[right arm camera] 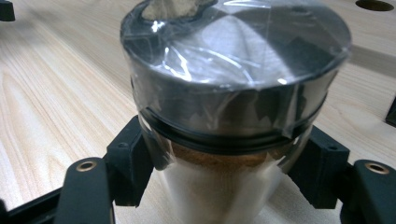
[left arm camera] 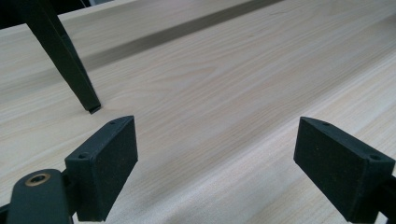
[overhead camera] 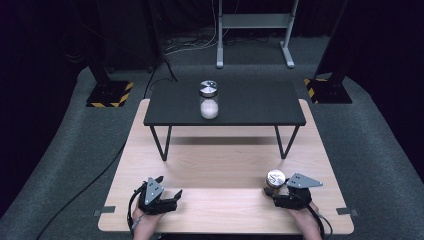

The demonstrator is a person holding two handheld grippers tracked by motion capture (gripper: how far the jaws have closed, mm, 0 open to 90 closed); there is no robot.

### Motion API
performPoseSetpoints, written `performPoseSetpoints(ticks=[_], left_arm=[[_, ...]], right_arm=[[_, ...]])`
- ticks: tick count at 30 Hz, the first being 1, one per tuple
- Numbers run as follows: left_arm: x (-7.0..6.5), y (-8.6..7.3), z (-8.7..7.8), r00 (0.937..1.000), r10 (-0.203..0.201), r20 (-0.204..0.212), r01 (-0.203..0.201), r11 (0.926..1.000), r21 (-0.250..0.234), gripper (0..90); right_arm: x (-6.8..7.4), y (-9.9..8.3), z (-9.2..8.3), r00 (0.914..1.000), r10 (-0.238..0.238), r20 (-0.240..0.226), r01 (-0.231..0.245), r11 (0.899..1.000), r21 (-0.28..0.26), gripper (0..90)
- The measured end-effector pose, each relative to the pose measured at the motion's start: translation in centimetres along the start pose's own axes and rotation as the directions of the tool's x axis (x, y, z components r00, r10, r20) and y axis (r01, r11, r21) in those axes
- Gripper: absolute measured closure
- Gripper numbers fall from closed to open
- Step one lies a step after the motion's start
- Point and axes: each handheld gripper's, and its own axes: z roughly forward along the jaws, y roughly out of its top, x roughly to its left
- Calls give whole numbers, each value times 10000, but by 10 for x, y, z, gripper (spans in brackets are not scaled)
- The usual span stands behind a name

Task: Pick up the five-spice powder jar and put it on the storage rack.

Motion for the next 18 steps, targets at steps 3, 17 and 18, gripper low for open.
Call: performPoseSetpoints(ticks=[3, 17, 18], left_arm=[[0, 0, 0, 10000, -13, 6, 13, 10000, 6, 133], [-1, 0, 0, 10000, -14, -10, 14, 10000, 33, 132], [-1, 0, 0, 10000, -18, -8, 18, 10000, 33, 132]], right_arm=[[-1, 4, -1, 9999, 87, -51, -87, 9999, 80, 303], [3, 56, -17, 9996, -276, -21, 276, 9996, 32, 303], [4, 60, -17, 9995, -331, -17, 331, 9994, 45, 303]])
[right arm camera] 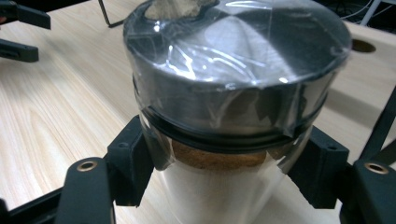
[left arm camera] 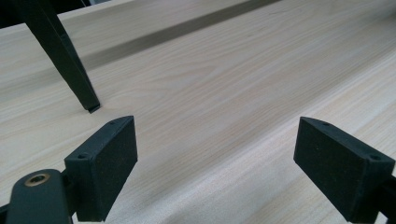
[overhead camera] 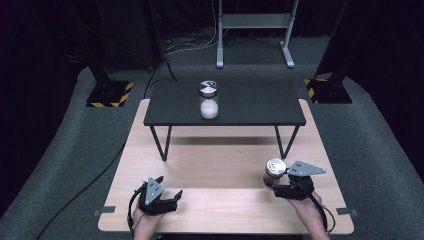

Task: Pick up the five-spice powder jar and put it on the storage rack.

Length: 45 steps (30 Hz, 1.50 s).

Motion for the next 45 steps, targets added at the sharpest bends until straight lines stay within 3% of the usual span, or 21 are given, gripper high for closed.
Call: performPoseSetpoints(ticks=[11, 24, 36, 45], left_arm=[[0, 0, 0, 10000, 12, 17, -12, 10000, 25, 132], [1, 0, 0, 10000, -31, 71, 31, 10000, 17, 131], [2, 1, 1, 9999, -44, 94, 43, 10000, 49, 131], [3, 0, 0, 9999, -73, 101, 72, 10000, 13, 131]], right_arm=[[-5, 47, -9, 9996, -277, 23, 278, 9995, -154, 303], [-15, 102, -21, 9996, 93, 257, -86, 9995, -305, 303], [-24, 149, -26, 9989, 89, 453, -71, 9992, -404, 304], [-29, 187, -13, 9946, 178, 1019, -154, 9996, -247, 303]])
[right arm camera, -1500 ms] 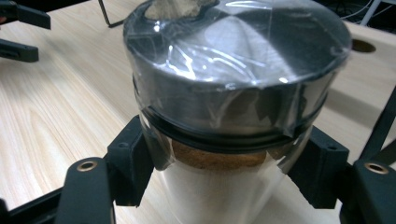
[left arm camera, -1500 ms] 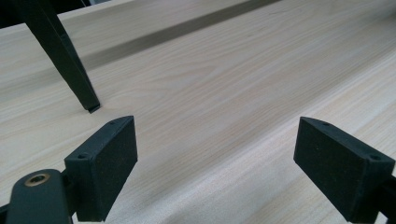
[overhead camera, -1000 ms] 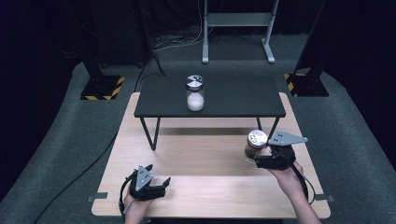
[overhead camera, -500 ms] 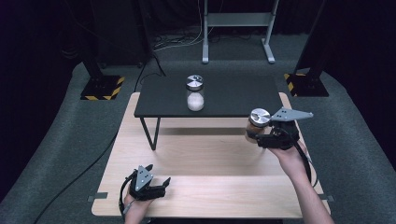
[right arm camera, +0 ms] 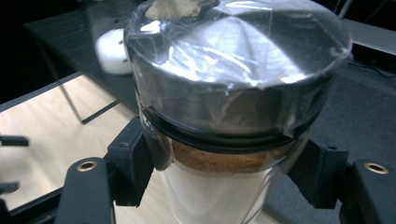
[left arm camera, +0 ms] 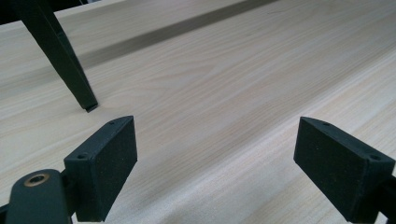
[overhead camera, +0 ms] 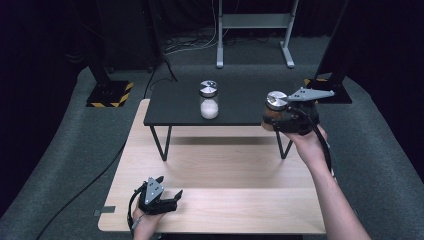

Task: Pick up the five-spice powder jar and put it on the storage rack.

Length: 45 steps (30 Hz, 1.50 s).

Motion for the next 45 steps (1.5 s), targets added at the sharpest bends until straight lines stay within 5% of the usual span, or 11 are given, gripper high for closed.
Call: performPoseSetpoints(ticks=[13, 22, 35, 45], left_arm=[[2, -1, 0, 9999, -107, 69, 108, 9999, -54, 130], [3, -1, 0, 9999, -83, 83, 84, 9999, -63, 130], [3, -1, 0, 9999, -87, 77, 88, 9999, -50, 130], [1, -1, 0, 10000, -69, 23, 69, 10000, -51, 129]], right_arm=[[-8, 20, 39, 9925, 723, 984, -759, 9965, 338, 302], [-8, 21, 52, 9894, 878, 1157, -935, 9946, 448, 300], [-1, -5, 35, 9901, 317, 1364, -251, 9984, -502, 120], [-6, -56, 16, 9974, 59, 717, 30, 9924, -1234, 62]])
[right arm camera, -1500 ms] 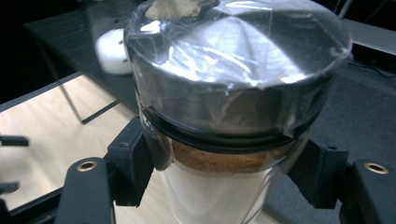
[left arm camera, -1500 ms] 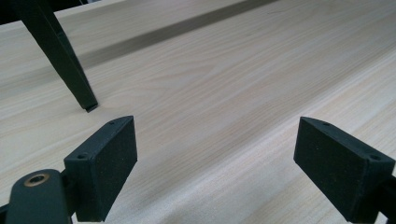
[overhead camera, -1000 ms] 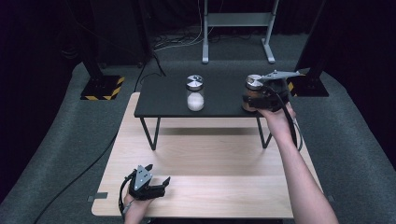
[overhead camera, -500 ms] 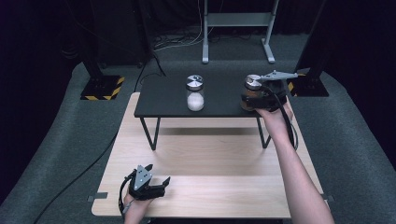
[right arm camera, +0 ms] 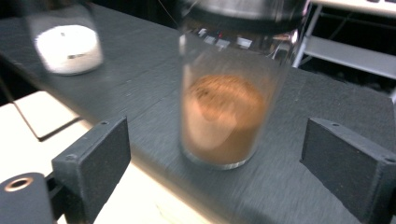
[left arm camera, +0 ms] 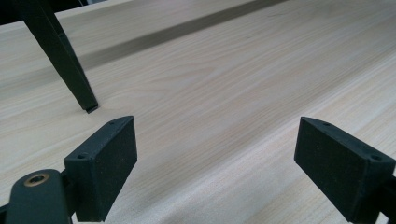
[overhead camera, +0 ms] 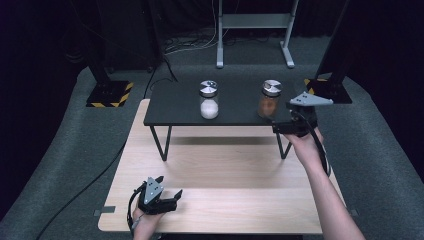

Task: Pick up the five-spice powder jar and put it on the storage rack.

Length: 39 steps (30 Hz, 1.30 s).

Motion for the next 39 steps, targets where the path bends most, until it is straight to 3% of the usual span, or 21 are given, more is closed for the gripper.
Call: performPoseSetpoints(ticks=[5, 15, 23, 31, 35, 39], left_arm=[[-1, 0, 0, 10000, 18, -29, -18, 10000, 5, 129], [-2, 0, 0, 10000, 30, -74, -30, 10000, 7, 129], [-3, 0, 0, 9999, 40, -98, -40, 10000, 19, 129], [-3, 0, -1, 9999, 20, -122, -20, 10000, 38, 128], [-3, 1, 0, 9999, 22, -113, -21, 10000, 67, 128], [-3, 2, 0, 10000, 29, -66, -29, 9999, 106, 128]], right_arm=[[7, -35, -18, 9985, -532, -112, 525, 9971, -552, 41], [14, -108, -45, 9976, -678, -129, 661, 9923, -1048, 27], [15, -160, -60, 9984, -554, -66, 548, 9961, -691, 24], [16, -209, -71, 9990, 335, 309, -327, 9991, -271, 30], [19, -223, -75, 9986, 241, 470, -225, 9991, -357, 38], [20, -227, -75, 9989, -7, 477, 12, 9999, -115, 45]])
